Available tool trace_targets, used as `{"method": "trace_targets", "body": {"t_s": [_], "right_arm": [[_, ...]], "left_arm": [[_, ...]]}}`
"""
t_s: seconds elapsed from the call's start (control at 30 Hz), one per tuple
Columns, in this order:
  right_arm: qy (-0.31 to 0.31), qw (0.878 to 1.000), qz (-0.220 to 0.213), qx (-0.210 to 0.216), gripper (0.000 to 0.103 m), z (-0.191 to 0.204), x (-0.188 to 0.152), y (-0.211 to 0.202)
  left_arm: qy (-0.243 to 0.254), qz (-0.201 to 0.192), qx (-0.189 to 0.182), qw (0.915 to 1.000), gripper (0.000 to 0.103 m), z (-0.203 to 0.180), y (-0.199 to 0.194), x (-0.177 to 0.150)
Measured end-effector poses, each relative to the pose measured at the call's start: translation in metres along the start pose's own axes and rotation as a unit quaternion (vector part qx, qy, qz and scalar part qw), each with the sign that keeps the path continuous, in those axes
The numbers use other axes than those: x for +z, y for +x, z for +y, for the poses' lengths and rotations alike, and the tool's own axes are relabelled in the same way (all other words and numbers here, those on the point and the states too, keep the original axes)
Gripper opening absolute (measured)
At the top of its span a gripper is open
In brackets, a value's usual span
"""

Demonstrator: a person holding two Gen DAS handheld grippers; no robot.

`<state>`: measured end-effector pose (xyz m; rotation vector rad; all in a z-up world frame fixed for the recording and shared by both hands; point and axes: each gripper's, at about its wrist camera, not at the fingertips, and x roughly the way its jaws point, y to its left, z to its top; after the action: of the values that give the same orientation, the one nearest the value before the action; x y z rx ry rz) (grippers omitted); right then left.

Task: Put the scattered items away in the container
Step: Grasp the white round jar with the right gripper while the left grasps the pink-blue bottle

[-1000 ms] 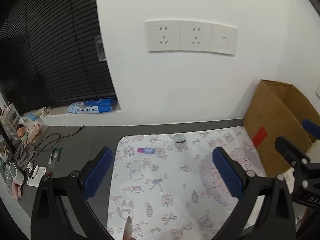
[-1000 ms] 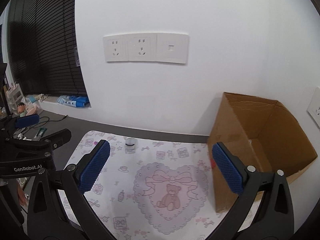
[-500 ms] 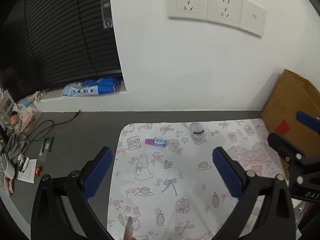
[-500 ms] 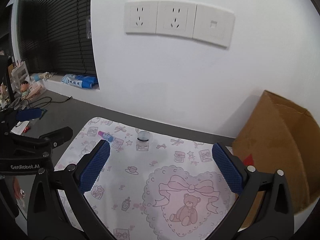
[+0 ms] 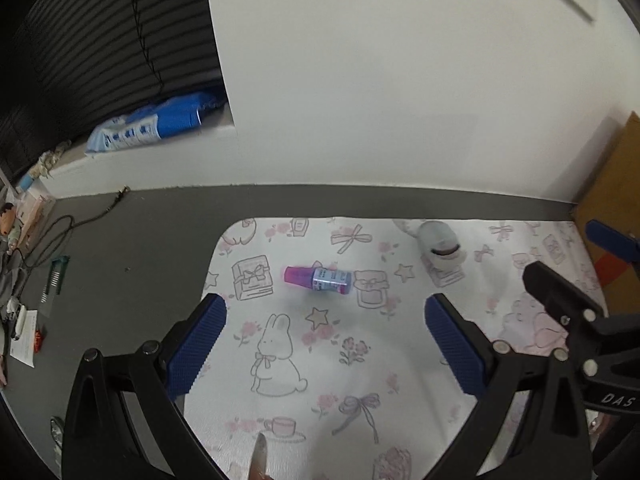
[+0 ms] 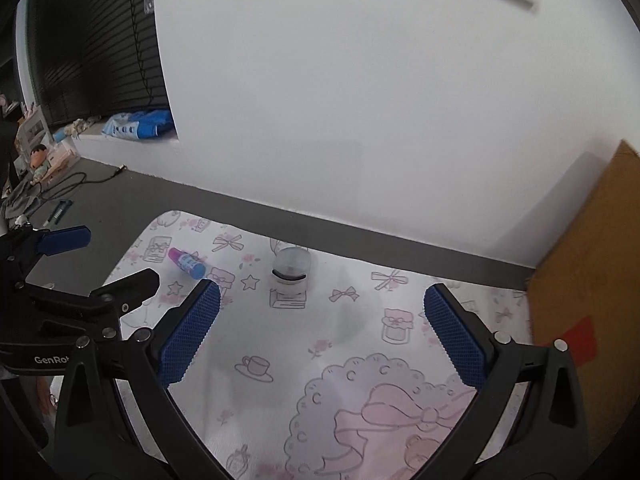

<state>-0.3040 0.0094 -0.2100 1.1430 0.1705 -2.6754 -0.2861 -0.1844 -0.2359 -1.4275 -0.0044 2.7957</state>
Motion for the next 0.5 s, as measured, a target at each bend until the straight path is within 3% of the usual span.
{"method": "trace_targets", "body": {"t_s": [0.27,0.5], "right_arm": [[0.003,0.999,0.032,0.023,0.103,-0.001,-0.006,0.07],[-0.005,0.998,0.046,0.034,0.103,0.0,-0.009,0.095]], "left_arm": [[-0.03,0.037,-0.002,0.9989,0.1,0.014,0.059,-0.004],[-0.034,0.051,0.003,0.9981,0.1,0.017,0.081,-0.009]]}}
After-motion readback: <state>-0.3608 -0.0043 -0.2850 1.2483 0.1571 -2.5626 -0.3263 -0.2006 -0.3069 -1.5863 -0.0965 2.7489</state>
